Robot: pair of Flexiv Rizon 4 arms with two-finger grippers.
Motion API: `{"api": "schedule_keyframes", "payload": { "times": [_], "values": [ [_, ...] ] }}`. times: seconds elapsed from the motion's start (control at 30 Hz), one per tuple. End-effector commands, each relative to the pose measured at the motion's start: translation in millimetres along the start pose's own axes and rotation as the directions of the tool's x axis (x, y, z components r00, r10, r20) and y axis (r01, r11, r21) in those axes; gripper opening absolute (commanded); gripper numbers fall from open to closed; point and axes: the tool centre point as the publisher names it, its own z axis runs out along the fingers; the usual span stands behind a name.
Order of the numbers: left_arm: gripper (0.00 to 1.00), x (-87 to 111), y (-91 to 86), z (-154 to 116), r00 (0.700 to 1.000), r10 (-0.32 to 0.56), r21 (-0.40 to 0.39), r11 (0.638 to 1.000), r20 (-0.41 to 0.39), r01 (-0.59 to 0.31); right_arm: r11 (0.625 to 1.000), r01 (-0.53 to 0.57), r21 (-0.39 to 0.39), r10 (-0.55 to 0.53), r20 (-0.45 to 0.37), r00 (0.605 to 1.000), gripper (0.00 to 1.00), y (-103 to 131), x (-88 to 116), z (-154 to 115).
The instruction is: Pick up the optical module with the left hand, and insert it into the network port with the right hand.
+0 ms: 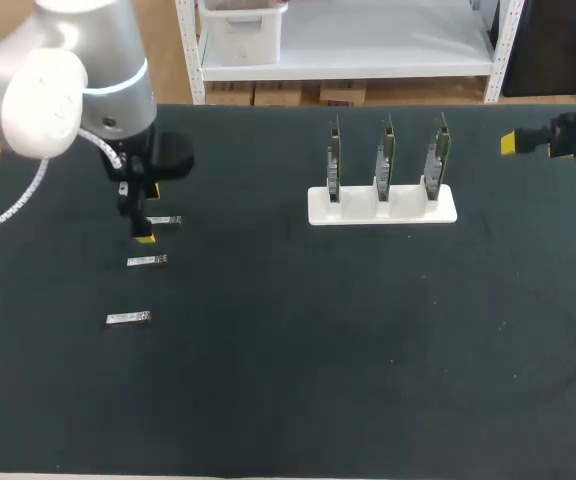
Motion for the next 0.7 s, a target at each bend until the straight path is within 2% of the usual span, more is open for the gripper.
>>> {"api": "schedule_keyframes", "payload": {
  "times": [0.03,0.17,0.2,0.23,0.27,0.3,0.33,0.37,0.7],
  "values": [
    [1.00,0.0,1.3,3.5,1.000,-0.001,0.001,1.000,-0.005,0.001,1.000,-0.001,0.003,0.001,0.001,1.000,1.00,0.7,0.3,-0.1],
    [1.00,0.6,1.2,5.6,1.000,-0.010,0.002,1.000,-0.006,0.010,1.000,-0.001,0.003,0.001,0.001,1.000,1.00,0.7,0.3,-0.1],
    [0.88,0.8,1.4,6.1,1.000,-0.011,0.003,1.000,-0.006,0.011,1.000,-0.001,0.003,0.001,0.001,1.000,1.00,0.7,0.3,-0.1],
    [0.49,1.1,1.7,6.9,1.000,-0.013,0.004,1.000,-0.007,0.013,1.000,-0.001,0.003,0.001,0.001,1.000,1.00,0.7,0.3,-0.1],
    [0.38,1.3,1.9,7.9,1.000,-0.016,0.001,1.000,-0.010,0.016,1.000,-0.001,0.003,0.001,0.001,1.000,1.00,0.7,0.3,-0.1],
    [0.32,1.3,2.1,8.5,1.000,-0.018,-0.001,1.000,-0.010,0.018,1.000,-0.001,0.003,0.001,0.001,1.000,1.00,0.7,0.3,-0.1],
    [0.13,1.3,2.1,8.7,1.000,-0.019,0.002,1.000,-0.009,0.019,1.000,-0.001,0.003,0.001,0.001,1.000,1.00,0.7,0.3,-0.1],
    [0.00,1.2,2.1,9.3,1.000,-0.019,0.002,1.000,-0.008,0.019,1.000,-0.001,0.003,0.001,0.001,1.000,1.00,0.7,0.3,-0.1],
    [0.00,1.7,2.7,10.9,0.999,-0.038,0.009,0.999,-0.002,0.038,1.000,-0.001,0.003,0.001,0.001,1.000,1.00,0.7,0.3,-0.1]
  ]
}}
